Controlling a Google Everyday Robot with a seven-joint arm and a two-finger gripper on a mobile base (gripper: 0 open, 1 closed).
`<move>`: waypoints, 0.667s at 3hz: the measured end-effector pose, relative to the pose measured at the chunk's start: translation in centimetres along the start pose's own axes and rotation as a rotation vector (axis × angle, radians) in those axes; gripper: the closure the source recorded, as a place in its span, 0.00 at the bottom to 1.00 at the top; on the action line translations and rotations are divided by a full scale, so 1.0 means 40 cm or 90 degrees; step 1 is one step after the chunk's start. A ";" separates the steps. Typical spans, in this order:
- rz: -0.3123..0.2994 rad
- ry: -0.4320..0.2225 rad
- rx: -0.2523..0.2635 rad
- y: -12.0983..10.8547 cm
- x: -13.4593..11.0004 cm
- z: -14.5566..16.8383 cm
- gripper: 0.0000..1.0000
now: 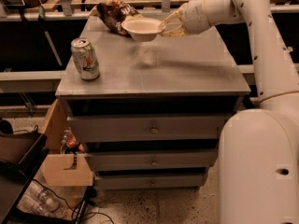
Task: Move paper bowl near 7up can
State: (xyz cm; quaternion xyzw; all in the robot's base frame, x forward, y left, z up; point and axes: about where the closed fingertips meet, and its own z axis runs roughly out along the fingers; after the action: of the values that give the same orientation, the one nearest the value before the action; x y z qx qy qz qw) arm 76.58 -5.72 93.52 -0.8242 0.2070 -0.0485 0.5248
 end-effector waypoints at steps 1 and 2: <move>-0.012 0.001 -0.001 -0.021 -0.042 -0.007 1.00; 0.014 -0.019 -0.021 0.014 -0.134 0.019 1.00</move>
Offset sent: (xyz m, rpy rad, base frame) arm -0.0882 0.0376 -0.0158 -0.0346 0.0710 0.0234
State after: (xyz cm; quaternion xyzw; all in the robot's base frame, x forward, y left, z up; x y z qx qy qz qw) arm 71.75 -3.18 93.42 -0.8310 0.2086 -0.0270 0.5150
